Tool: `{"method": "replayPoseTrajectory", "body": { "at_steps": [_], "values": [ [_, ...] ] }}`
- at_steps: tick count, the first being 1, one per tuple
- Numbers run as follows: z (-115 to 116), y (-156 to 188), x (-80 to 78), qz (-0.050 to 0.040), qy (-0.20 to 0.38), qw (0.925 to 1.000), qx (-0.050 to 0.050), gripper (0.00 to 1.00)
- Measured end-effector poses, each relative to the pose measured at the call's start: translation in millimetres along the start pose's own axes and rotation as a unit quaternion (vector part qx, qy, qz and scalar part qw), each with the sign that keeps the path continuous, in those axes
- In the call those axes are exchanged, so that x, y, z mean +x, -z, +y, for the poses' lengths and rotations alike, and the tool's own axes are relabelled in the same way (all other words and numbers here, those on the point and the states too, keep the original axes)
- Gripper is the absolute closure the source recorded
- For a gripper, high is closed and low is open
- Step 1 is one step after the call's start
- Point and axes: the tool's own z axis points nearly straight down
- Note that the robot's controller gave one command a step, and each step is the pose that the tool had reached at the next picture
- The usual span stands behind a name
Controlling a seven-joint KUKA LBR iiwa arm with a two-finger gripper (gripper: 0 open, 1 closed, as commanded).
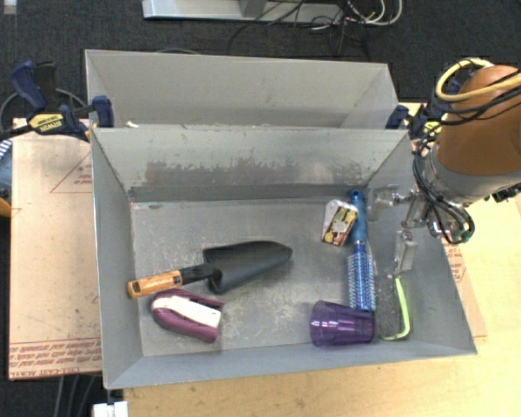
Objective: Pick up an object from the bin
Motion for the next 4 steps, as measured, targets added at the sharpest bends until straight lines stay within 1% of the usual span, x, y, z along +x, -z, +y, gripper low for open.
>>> {"method": "replayPoseTrajectory", "body": {
  "at_steps": [1,2,3,4],
  "values": [
    [1,5,-1.7,-0.0039,0.002,1.0,0.0,0.0],
    [-17,-92,-8.1,-0.0037,0.208,0.978,0.0,0.0],
    [-1,-51,-15.2,-0.0039,0.407,0.9132,0.001,0.0],
    [12,-77,-23.7,-0.0051,0.381,0.9245,0.001,0.0]
  ]
}}
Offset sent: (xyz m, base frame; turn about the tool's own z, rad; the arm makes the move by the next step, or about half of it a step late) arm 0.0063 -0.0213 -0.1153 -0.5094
